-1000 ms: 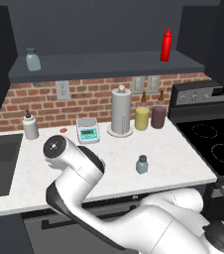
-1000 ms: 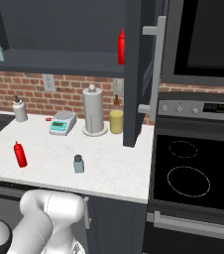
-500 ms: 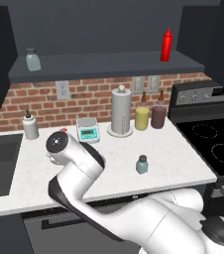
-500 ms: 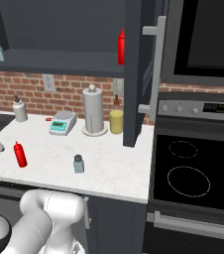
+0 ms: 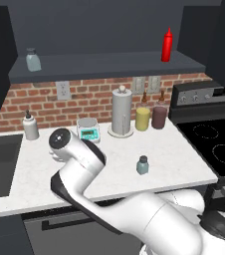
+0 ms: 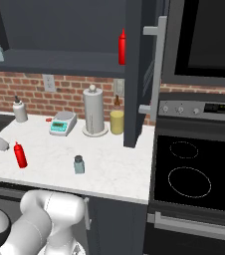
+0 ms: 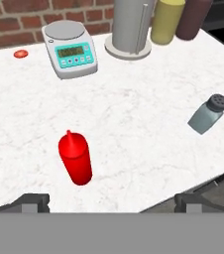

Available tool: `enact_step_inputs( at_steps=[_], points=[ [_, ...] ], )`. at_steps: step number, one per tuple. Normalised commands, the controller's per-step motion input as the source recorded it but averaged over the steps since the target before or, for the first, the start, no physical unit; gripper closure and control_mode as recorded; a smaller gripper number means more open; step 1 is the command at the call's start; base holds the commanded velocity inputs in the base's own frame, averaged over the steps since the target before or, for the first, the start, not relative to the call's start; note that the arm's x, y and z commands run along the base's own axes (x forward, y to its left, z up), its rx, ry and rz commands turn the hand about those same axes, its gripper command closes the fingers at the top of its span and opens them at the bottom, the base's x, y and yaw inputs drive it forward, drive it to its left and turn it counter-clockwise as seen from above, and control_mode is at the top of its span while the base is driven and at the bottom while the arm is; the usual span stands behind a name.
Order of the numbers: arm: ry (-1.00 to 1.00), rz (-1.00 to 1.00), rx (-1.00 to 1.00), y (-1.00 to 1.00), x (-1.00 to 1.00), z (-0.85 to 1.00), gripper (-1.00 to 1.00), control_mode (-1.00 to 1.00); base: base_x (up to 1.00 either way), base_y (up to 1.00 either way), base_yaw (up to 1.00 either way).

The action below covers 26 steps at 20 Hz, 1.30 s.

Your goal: Put the shaker and condiment bottle from the counter next to their counterparts in the cabinet.

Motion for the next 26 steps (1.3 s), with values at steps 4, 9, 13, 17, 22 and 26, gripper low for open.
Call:
enact_step_inputs(
  at_steps=[4,9,13,17,22,26],
  points=[
    [0.00,0.00,0.00,-0.01,0.18,-0.06,-1.00,-1.00,0.00,0.00,0.00],
    [0.00,0.00,0.00,0.00,0.16,-0.18,-1.00,-1.00,0.00,0.00,0.00],
    [0.00,0.00,0.00,0.06,0.17,-0.39,-1.00,-1.00,0.00,0.00,0.00],
    [0.00,-0.01,0.00,0.13,0.07,-0.20,-1.00,-1.00,0.00,0.00,0.00],
    [-0.01,-0.16,0.00,0.18,0.01,-0.19,-1.00,-1.00,0.00,0.00,0.00],
    [-0.01,-0.19,0.00,0.27,0.04,-0.23,-1.00,-1.00,0.00,0.00,0.00]
  ],
)
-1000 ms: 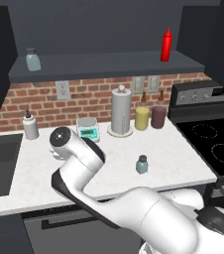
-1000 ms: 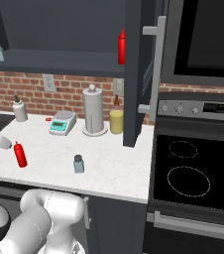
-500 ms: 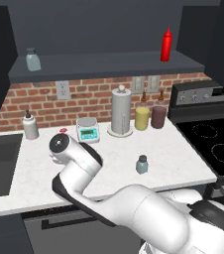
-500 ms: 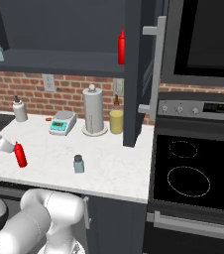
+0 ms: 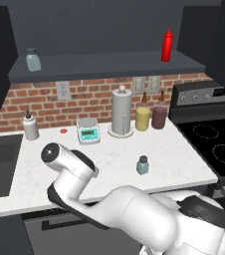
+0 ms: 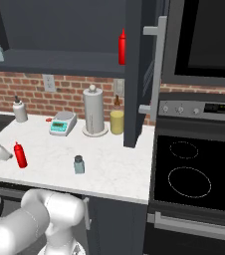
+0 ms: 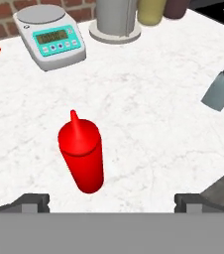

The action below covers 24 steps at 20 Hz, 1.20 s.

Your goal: Put the shaker and condiment bottle from the counter next to their counterparts in the cabinet.

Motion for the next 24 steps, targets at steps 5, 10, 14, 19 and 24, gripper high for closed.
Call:
enact_step_inputs(
  at_steps=[5,10,14,19,24],
  points=[
    [-0.04,-0.20,-0.01,0.23,0.06,-0.28,-1.00,-1.00,0.00,0.00,0.00],
    [-0.08,-0.18,-0.03,0.02,0.10,-0.20,-1.00,-1.00,0.00,0.00,0.00],
    [-0.12,-0.14,-0.05,0.00,0.10,-0.07,-1.00,-1.00,0.00,0.00,0.00],
    [-0.05,-0.07,-0.01,0.00,0.07,0.00,-1.00,-1.00,0.00,0.00,0.00],
    [-0.01,-0.04,0.00,0.00,0.10,0.00,-1.00,-1.00,0.00,0.00,0.00]
  ],
)
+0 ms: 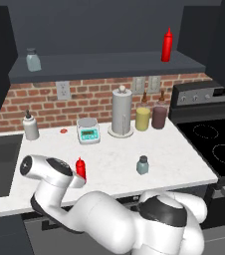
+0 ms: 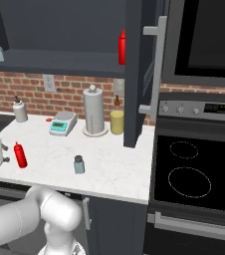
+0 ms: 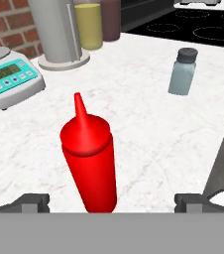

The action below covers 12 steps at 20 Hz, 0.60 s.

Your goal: Put the shaker and condiment bottle from the counter next to their counterparts in the cabinet.

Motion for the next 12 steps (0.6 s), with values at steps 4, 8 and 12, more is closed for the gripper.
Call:
enact_step_inputs(
  at_steps=[4,8,12],
  points=[
    [0.00,0.00,0.00,-0.08,0.13,0.00,-1.00,-1.00,0.00,0.00,0.00],
    [0.00,0.00,0.00,-0.06,0.17,-0.01,-1.00,-1.00,0.00,0.00,0.00],
    [0.00,0.00,0.00,-0.07,0.17,-0.04,-1.00,-1.00,0.00,0.00,0.00]
  ],
)
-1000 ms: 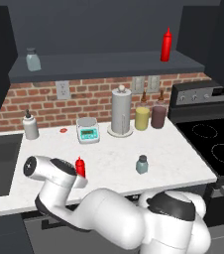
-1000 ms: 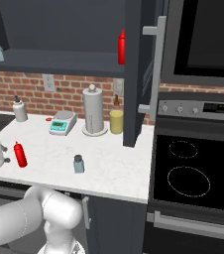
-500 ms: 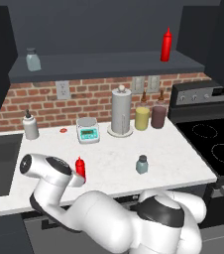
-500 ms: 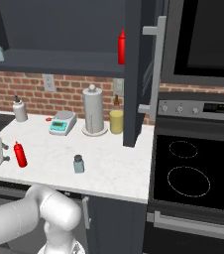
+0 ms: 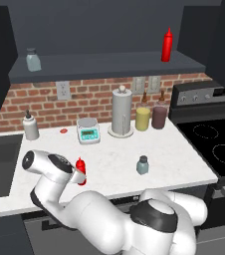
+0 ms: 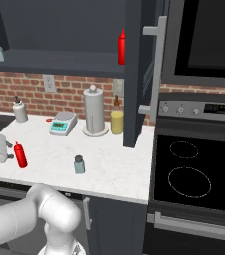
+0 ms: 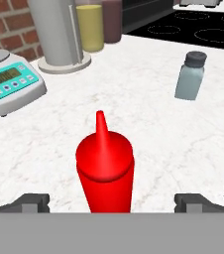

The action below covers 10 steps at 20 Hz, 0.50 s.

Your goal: Put the shaker and condiment bottle from the counter next to their counterparts in the cabinet.

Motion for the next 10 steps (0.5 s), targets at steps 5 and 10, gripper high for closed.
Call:
enact_step_inputs(
  at_steps=[5,10],
  points=[
    [0.00,0.00,0.00,-0.01,0.00,-0.04,-1.00,-1.00,0.00,0.00,0.00],
    [0.00,0.00,0.00,0.00,0.00,-0.02,-1.00,-1.00,0.00,0.00,0.00]
  ],
)
